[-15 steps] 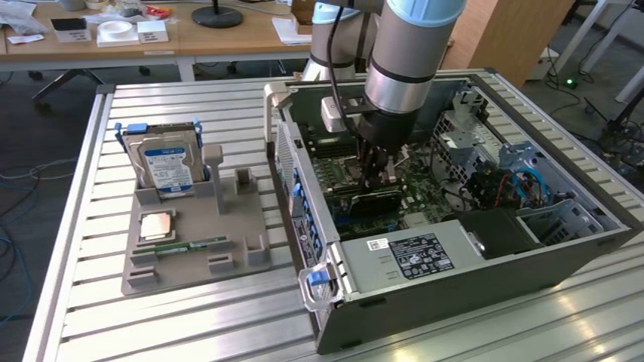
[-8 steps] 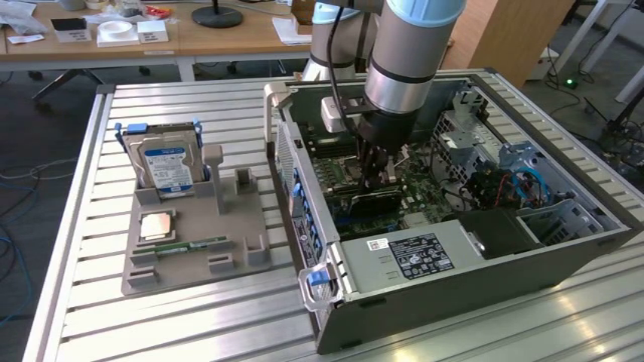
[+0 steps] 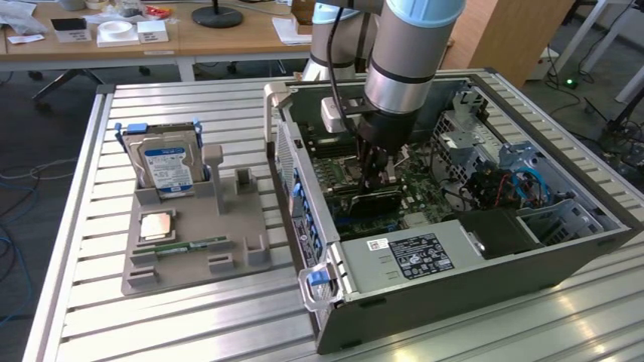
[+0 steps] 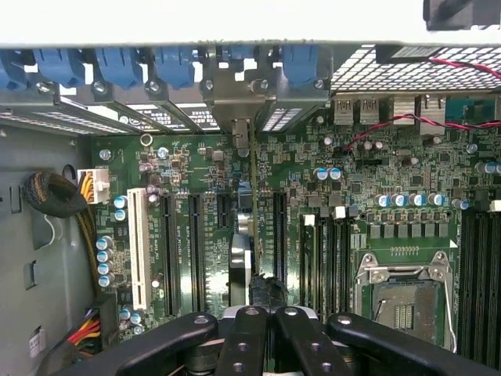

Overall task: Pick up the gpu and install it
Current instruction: 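Press down on the gpu until it lock into place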

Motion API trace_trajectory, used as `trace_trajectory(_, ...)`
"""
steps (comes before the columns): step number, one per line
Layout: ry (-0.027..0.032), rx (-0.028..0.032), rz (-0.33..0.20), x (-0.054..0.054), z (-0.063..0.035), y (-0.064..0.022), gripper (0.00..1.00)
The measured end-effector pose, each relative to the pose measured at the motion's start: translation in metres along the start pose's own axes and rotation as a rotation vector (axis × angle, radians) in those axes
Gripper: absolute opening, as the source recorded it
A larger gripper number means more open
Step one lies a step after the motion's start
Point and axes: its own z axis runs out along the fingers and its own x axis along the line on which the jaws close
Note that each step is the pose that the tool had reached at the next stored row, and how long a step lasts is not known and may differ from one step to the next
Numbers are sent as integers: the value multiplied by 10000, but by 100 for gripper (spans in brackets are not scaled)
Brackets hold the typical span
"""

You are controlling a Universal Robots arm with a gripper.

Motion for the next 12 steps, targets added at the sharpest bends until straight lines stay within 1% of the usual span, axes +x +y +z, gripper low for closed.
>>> trace_trajectory(12,2,-1,0,1,14,9,11)
